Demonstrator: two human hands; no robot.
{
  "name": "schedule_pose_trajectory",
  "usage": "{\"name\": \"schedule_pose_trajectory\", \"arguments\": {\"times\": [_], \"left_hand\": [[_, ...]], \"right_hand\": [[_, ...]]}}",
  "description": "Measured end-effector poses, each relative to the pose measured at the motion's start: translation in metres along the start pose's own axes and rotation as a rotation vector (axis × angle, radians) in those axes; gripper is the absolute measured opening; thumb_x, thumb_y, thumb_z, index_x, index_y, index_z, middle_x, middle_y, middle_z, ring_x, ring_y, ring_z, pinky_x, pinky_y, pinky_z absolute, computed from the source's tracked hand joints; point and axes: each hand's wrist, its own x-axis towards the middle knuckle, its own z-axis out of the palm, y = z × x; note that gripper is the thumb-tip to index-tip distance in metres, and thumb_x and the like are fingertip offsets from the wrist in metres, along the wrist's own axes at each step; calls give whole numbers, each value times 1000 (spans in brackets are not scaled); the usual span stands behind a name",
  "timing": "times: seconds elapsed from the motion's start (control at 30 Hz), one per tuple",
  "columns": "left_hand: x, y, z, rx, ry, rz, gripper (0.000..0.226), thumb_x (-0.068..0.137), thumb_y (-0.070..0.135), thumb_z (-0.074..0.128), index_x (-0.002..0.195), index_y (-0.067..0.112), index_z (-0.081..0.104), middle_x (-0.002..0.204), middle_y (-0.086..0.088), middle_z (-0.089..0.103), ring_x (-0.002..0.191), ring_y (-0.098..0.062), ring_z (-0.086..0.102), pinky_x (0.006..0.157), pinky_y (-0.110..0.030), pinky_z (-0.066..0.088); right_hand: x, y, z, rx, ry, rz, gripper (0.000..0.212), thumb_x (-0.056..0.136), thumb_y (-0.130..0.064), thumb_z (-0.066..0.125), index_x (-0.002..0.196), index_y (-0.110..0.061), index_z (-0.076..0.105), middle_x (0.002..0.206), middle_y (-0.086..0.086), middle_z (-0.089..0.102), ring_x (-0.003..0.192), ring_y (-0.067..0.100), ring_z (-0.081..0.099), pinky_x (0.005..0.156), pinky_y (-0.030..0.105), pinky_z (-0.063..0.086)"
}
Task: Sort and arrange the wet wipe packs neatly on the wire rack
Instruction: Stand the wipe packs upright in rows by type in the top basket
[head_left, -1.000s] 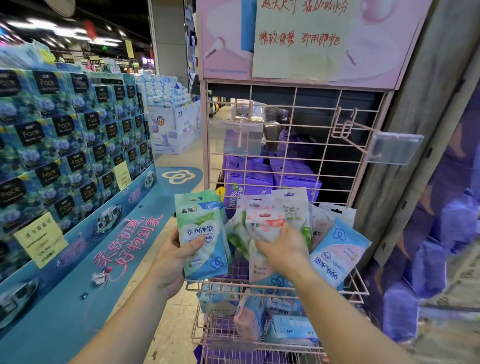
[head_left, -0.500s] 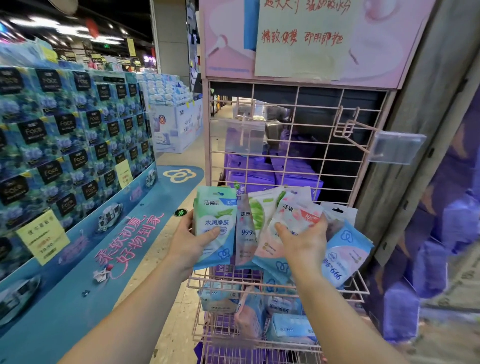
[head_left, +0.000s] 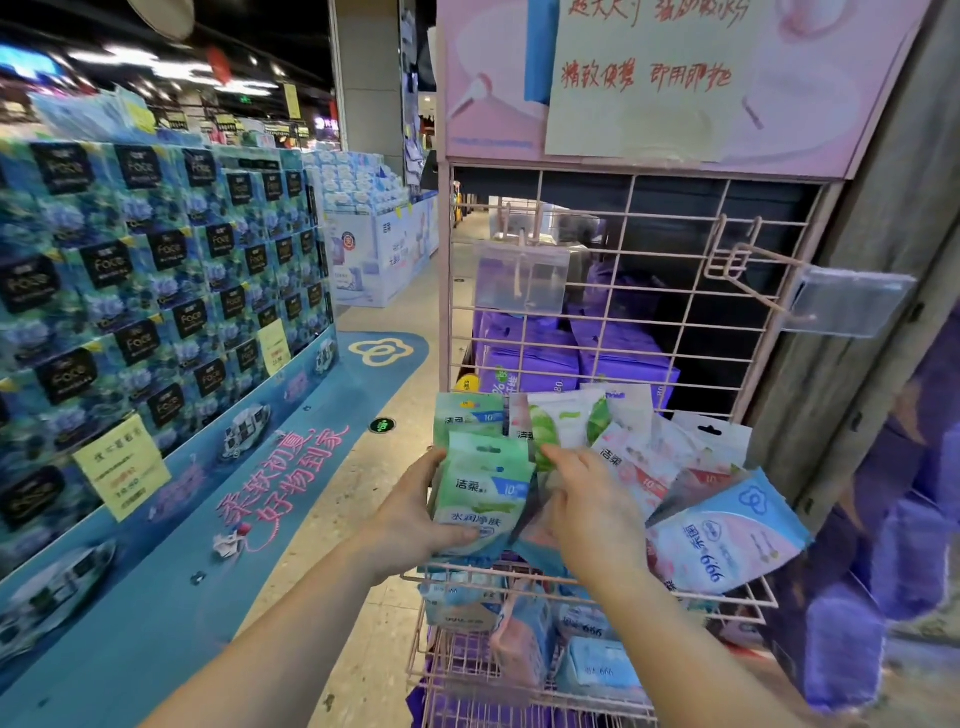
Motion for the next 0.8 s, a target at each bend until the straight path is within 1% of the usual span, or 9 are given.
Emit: {"name": "schedule_pose_trajectory", "arguments": {"times": [0.07,0.17,0.23,0.3,0.37,0.43,0.57,0.7,0.8], "left_hand": [[1,-8,-6,12,24,-34,86,64,13,87,135,33,41,130,3,56,106,-2,60,72,-9,51],[4,-20,-15,28,20,-144,69,54,40,90,114,47,57,135,2,55,123,-19,54,98,-37,49],[1,-22,-15,-36,-31,-194,52,62,29,87,105,42,62,116,7,68,114,-20,60,97,-41,49],[-2,-22,-15,-74,-109,-199,55,59,25,88,107,36,63,103,5,74,109,-21,63,99,-45,47],[-2,-24,-17,-116,-143,-191,78,43,36,93,114,29,62,108,0,73,110,-24,63,102,-52,44],[1,-24,-20,-148,-114,-179,90,41,32,95,121,27,53,115,-5,70,109,-25,65,100,-53,46],[14,-14,-18,-143,-57,-106,93,70,-3,78,140,33,27,131,3,57,104,-8,66,80,-27,57],[27,-8,-17,19,-79,-105,77,68,2,77,130,32,41,109,5,71,95,-11,70,83,-32,56],[29,-10,-19,-8,-93,-85,70,76,0,74,129,32,42,113,3,69,97,-11,70,80,-29,56]], "right_hand": [[0,-1,0,88,-74,39,62,82,-17,56,140,-31,40,135,-7,51,121,17,49,94,31,43],[2,-8,-3,208,-163,129,80,74,-42,65,145,-36,27,133,-11,55,123,17,47,102,34,40],[1,-15,-2,186,-236,180,93,69,-59,67,146,-40,19,130,-10,56,124,20,41,101,37,37],[0,-26,1,89,-303,190,100,63,-68,67,145,-42,15,126,-2,55,123,24,37,94,39,32],[2,-34,6,64,-305,189,99,62,-69,66,143,-43,15,124,1,54,122,24,36,89,39,27],[5,-38,10,75,-295,198,92,70,-65,64,144,-41,14,125,2,55,124,24,36,90,39,26],[7,-42,25,15,-218,199,64,90,-50,47,145,-34,19,122,7,59,122,26,41,96,42,25],[9,-46,35,-26,-261,201,61,93,-43,42,147,-24,19,121,12,57,121,28,41,99,42,24],[8,-46,38,-9,-257,216,64,93,-43,43,148,-24,15,124,13,54,120,30,40,99,42,24]]}}
